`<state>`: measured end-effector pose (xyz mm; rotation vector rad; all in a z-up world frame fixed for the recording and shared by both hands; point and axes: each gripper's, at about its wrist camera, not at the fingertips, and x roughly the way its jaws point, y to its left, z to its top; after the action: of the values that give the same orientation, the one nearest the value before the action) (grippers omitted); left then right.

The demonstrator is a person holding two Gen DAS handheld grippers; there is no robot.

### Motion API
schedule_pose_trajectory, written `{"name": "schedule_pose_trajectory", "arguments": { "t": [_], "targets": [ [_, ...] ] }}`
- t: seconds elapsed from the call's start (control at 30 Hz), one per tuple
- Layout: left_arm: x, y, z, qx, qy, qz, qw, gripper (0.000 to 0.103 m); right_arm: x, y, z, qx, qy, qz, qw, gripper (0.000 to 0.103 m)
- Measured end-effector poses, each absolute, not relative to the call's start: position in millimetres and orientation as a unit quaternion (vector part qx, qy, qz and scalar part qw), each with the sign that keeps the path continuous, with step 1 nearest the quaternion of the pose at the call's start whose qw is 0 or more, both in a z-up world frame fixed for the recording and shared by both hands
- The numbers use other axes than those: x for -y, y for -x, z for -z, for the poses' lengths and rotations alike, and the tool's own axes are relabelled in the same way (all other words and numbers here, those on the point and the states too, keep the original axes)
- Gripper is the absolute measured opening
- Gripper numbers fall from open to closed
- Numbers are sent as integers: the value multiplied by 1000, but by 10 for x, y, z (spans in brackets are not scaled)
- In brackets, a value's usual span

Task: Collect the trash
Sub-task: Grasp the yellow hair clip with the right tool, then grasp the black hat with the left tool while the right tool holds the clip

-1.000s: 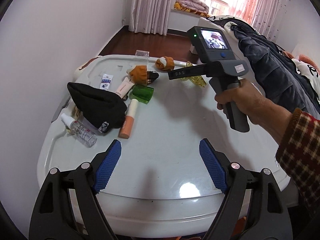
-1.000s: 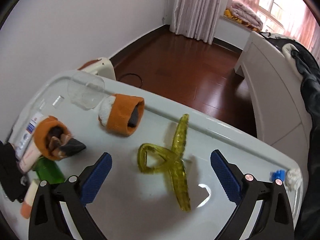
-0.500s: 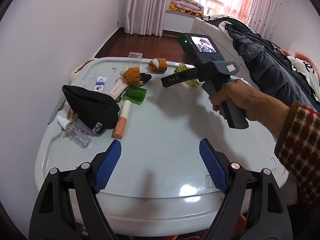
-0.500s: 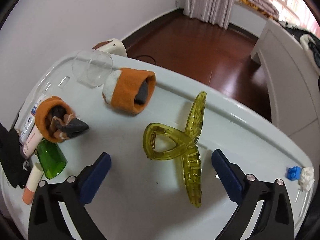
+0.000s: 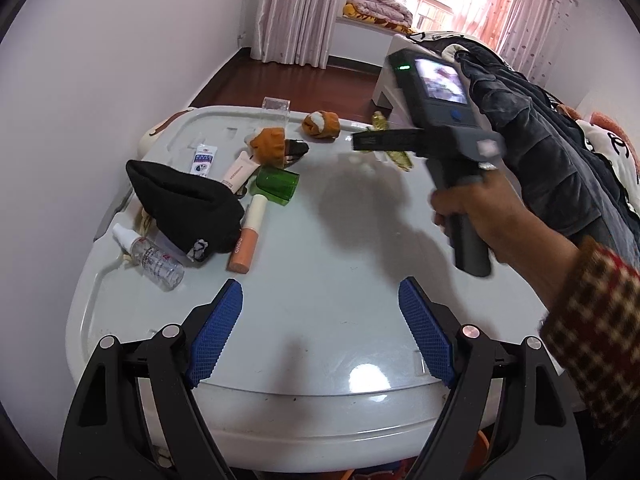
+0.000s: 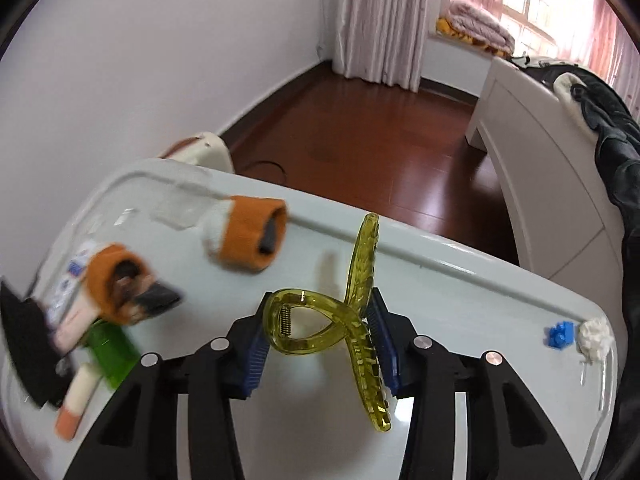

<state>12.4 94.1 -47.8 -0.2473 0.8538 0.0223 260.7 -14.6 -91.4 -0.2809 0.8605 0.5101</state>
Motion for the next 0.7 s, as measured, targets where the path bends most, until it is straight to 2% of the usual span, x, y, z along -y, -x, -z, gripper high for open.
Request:
{"name": "schedule_pose_trajectory", "arguments": {
  "t": [0.2, 0.4, 0.5, 0.57, 0.7],
  "targets": [
    [-1083, -90, 474, -405, 135, -28, 904, 79, 519, -1807, 521, -409, 102, -296, 857, 46],
    [-1620, -52, 540, -403, 180, -117, 890, 79, 1049, -818, 286, -415, 90, -326, 844, 46],
    [-1794, -130, 524, -402, 195, -146, 883, 79, 1277, -566, 269, -413, 59, -335, 845, 46],
    [-1828, -286, 499, -404, 177, -163, 882, 83, 1392, -491, 291, -402, 51, -330, 853, 46],
    [-1869, -768, 622, -435, 156, -168, 871, 83, 1516, -556, 373, -411, 37, -330, 849, 46]
  ]
}}
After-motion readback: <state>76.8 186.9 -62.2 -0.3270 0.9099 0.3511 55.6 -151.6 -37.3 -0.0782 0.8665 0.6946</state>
